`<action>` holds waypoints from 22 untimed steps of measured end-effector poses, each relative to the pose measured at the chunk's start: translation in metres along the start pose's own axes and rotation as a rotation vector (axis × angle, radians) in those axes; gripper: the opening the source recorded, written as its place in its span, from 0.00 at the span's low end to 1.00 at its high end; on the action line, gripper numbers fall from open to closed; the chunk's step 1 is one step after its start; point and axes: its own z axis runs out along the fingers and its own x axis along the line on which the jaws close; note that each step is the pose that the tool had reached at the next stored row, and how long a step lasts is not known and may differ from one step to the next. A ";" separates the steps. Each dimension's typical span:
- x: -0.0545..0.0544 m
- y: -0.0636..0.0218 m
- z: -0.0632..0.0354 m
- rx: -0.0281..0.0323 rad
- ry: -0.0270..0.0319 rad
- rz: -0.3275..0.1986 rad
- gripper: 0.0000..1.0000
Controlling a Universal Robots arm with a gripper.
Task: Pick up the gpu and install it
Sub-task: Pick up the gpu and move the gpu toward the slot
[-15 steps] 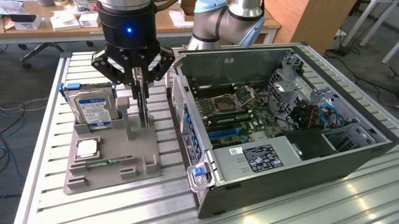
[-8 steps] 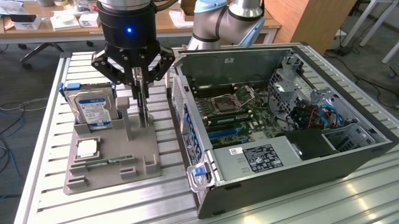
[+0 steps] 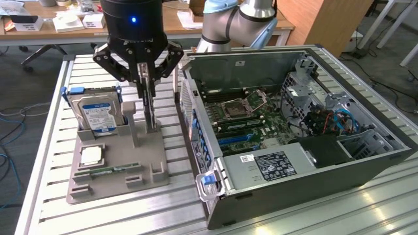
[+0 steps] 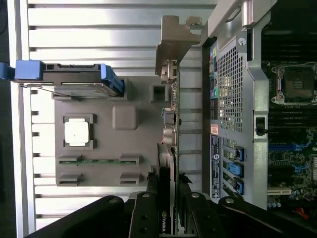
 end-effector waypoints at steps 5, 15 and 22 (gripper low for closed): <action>0.000 0.0008 -0.0179 0.0000 -0.0001 0.000 0.27; -0.001 0.0017 -0.0397 -0.0001 -0.0002 0.000 0.27; -0.003 0.0018 -0.0399 0.0003 0.0001 0.000 0.27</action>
